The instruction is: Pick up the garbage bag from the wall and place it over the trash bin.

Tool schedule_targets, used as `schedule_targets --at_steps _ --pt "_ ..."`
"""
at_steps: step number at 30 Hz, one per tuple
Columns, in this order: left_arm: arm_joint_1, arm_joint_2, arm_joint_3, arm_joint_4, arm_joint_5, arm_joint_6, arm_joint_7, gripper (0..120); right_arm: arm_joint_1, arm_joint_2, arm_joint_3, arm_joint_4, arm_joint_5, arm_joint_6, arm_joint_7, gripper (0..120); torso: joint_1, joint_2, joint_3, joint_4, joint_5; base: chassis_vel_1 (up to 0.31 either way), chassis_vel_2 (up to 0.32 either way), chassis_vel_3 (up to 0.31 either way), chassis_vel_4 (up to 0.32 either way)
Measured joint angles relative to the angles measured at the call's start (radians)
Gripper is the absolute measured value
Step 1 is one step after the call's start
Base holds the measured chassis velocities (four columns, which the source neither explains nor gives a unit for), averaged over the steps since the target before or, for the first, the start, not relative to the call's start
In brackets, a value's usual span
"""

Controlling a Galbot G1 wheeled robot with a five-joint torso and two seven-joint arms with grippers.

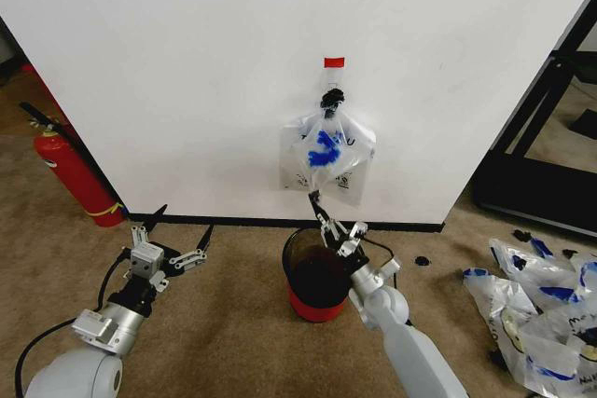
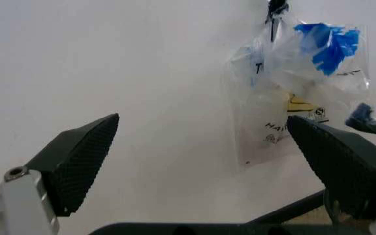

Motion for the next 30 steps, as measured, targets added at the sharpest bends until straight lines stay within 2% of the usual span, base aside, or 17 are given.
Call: schedule_targets --at_steps 7,19,30 --pt "0.004 -0.007 0.001 -0.004 0.000 -0.012 0.003 100 -0.094 -0.103 -0.025 0.079 -0.007 0.003 -0.043 0 0.000 0.000 0.000 -0.0002 -0.0001 0.000 0.000 0.000 0.000" --pt "0.002 -0.004 0.002 -0.003 0.000 -0.018 0.009 100 -0.192 -0.156 -0.024 0.108 -0.050 0.021 -0.098 0 0.000 0.000 0.000 -0.0002 -0.0001 0.000 0.000 0.000 0.000" --pt "-0.008 0.005 0.005 0.017 -0.002 -0.021 0.009 100 -0.214 -0.161 -0.011 0.096 -0.080 0.043 -0.120 0 0.000 0.000 0.000 -0.0002 -0.0002 0.000 0.000 0.000 0.000"
